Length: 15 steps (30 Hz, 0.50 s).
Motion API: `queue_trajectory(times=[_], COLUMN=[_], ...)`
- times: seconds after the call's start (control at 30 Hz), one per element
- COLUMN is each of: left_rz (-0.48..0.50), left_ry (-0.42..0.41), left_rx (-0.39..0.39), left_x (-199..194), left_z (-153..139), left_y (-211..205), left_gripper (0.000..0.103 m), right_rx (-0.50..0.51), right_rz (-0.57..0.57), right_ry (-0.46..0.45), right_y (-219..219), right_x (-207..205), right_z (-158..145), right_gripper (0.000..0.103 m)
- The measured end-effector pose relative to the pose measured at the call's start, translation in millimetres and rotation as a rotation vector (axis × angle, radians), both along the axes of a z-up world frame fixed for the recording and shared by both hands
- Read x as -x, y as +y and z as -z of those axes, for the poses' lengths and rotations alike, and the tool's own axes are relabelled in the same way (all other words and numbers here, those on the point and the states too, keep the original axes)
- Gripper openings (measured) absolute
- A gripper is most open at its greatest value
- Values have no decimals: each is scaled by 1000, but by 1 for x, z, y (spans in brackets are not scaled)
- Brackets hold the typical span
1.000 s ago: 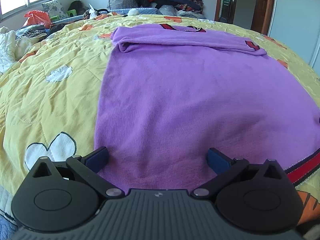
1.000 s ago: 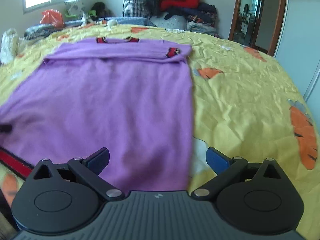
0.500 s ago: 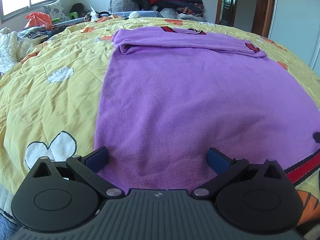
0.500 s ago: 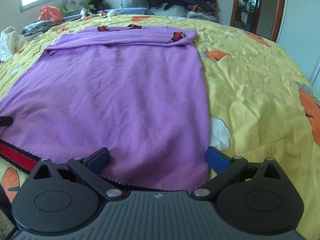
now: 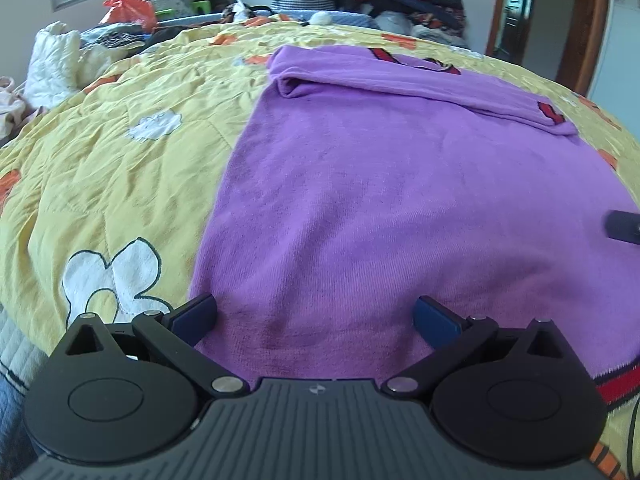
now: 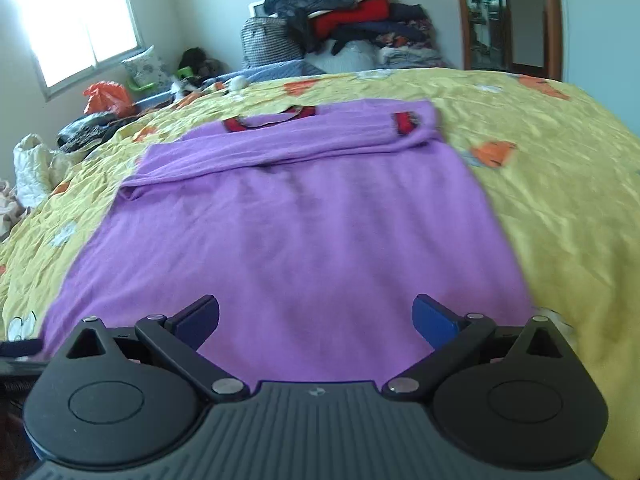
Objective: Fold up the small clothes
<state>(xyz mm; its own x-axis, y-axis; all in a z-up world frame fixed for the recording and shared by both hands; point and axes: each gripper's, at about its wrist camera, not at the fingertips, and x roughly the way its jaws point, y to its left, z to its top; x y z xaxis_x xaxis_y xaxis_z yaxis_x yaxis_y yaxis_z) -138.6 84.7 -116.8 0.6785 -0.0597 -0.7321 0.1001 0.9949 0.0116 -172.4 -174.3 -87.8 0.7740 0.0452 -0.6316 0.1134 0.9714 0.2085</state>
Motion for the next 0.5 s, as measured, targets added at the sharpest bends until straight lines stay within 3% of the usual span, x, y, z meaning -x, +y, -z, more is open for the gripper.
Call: queue_trajectory(times=[0.2, 0.33, 0.5], left_rz=[-18, -13, -5], left_ry=[9, 12, 14], left_rx=[-1, 0, 0], left_x=[-2, -2, -2], left_z=[-1, -1, -1], left_y=[-3, -2, -2], left_gripper=[103, 103, 103], right_rx=[88, 193, 185], right_rz=[-57, -84, -82], right_ry=[143, 158, 193], right_y=[44, 66, 66], right_x=[-56, -58, -47], right_z=[12, 23, 22], right_gripper=[103, 103, 103])
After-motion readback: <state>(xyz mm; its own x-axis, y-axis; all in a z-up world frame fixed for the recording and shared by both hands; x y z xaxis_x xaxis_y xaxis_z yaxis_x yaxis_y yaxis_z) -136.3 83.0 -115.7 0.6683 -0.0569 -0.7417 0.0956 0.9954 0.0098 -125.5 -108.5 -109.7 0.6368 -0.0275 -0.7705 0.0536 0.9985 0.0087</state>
